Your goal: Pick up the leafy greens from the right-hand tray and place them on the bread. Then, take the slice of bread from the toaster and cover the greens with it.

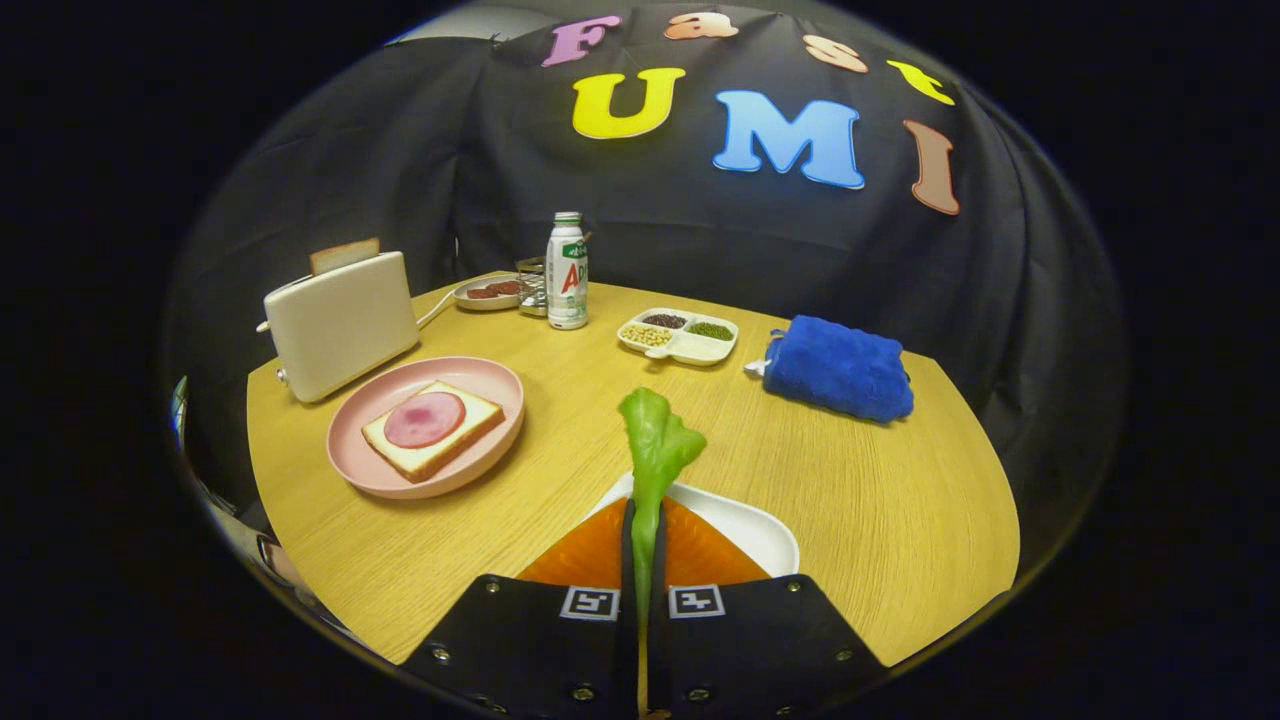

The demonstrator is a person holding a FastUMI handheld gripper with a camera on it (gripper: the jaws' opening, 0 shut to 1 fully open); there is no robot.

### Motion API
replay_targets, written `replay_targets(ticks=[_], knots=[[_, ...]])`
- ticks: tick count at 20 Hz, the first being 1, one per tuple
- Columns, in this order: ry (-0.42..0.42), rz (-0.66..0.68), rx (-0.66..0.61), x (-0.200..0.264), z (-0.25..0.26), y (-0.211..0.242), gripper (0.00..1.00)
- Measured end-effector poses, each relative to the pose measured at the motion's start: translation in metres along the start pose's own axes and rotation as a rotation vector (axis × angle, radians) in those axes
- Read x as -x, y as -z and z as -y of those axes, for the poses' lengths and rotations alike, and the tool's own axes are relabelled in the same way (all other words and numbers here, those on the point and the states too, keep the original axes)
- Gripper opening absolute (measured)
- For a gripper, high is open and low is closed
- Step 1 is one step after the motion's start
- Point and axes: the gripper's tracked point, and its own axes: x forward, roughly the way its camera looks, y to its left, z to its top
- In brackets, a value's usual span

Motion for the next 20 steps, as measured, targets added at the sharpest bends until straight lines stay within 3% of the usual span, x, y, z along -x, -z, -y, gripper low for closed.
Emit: replay_targets(ticks=[10, 18, 20], knots=[[-0.252, 0.107, 0.063, -0.022, -0.130, -0.061, 0.04], [-0.322, 0.084, 0.052, -0.058, -0.180, -0.068, 0.04], [-0.306, 0.086, 0.067, -0.065, -0.182, -0.068, 0.04]])
